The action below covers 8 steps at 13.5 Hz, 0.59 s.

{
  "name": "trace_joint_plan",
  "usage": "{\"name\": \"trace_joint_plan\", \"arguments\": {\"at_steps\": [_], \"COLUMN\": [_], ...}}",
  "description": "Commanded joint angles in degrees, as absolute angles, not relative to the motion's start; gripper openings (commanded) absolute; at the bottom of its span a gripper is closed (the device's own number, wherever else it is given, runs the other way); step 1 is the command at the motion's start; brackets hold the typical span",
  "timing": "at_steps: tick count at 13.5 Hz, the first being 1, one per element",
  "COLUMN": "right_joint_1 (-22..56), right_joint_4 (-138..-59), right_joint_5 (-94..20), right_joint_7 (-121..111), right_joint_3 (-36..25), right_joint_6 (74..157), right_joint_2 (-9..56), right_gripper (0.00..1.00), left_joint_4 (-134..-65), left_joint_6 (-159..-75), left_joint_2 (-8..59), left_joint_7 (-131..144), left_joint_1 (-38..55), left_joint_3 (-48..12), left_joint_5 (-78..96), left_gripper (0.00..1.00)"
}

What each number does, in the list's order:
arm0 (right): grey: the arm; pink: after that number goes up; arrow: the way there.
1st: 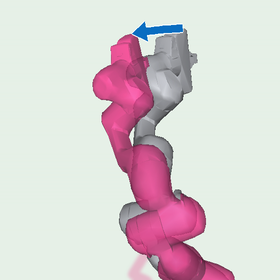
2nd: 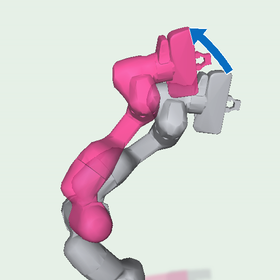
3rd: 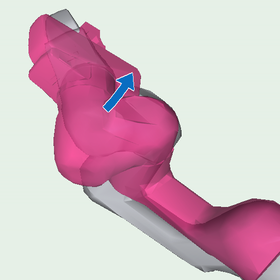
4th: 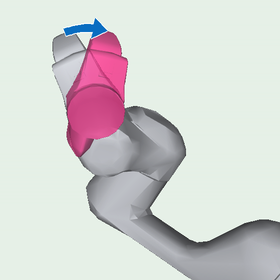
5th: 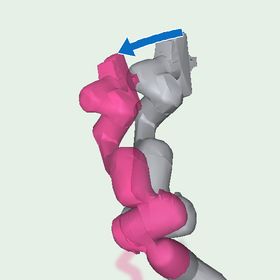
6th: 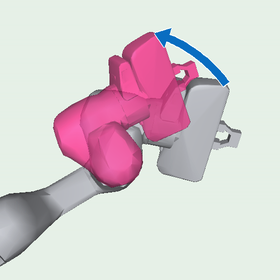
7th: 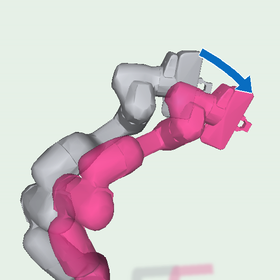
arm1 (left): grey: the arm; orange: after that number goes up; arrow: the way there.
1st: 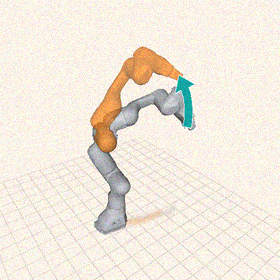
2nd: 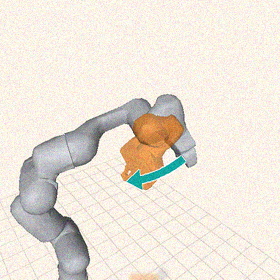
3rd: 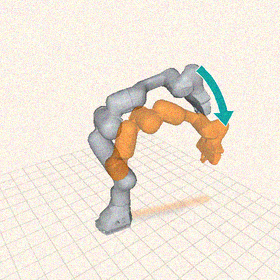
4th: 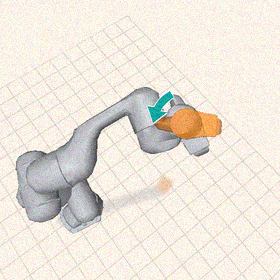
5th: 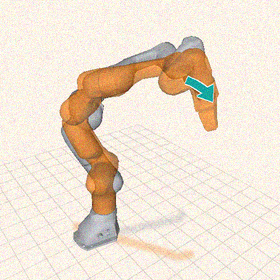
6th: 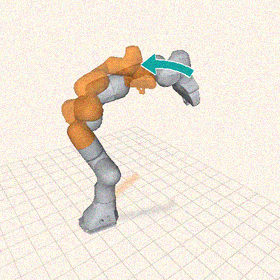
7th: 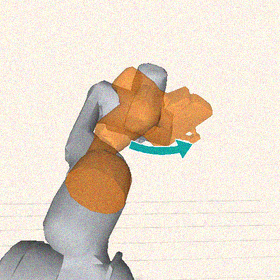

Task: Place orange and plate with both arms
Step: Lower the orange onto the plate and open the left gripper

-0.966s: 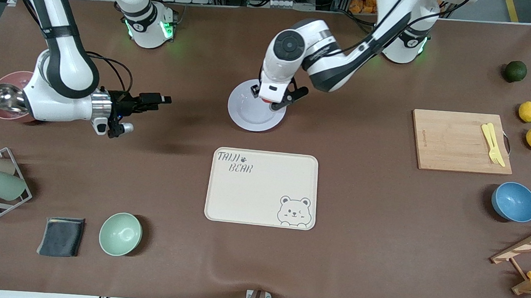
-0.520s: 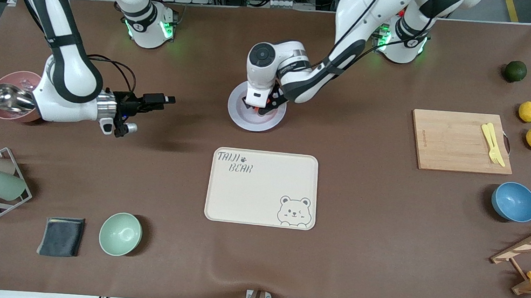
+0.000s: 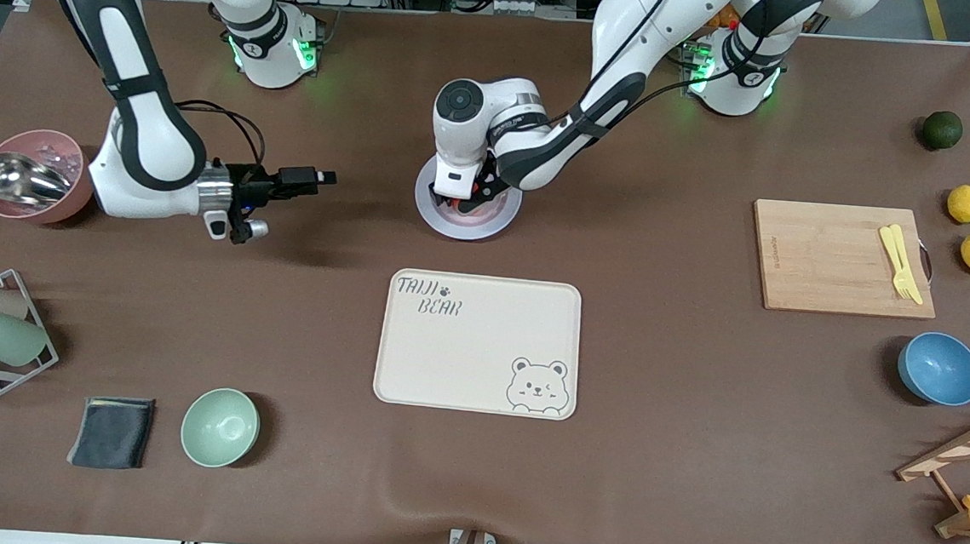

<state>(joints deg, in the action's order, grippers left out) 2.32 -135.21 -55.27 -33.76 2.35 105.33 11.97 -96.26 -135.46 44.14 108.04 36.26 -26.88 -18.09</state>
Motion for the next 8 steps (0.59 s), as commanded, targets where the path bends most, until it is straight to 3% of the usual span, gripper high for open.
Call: {"name": "trace_joint_plan", "arguments": {"at_steps": [1,4,8], "right_joint_1": [5.4,7.3,11.0], "right_joint_4": [-137.5,-138.5,-140.4], "right_joint_5": [-60.1,-61.0,-62.7], "right_joint_7": [-35.4,-35.5,-37.3], "right_joint_3": [2.2,2.3,2.3], "right_joint_6": [106.9,109.2,114.9], "right_joint_2": [12.1,12.2,12.0], "right_gripper": [1.00,1.00,1.00], "left_joint_4": [-91.5,-85.0,-84.7], "left_joint_6": [-131.1,-117.5,-109.5], "left_joint_2": [42.7,36.1,24.8], "left_joint_7": [109.3,108.2,96.8], "left_joint_1": [35.0,34.0,27.4], "left_joint_3": [-26.8,-27.2,-27.4], "left_joint_5": [-19.5,-18.3,-16.0], "left_gripper": [1.00,1.00,1.00]}}
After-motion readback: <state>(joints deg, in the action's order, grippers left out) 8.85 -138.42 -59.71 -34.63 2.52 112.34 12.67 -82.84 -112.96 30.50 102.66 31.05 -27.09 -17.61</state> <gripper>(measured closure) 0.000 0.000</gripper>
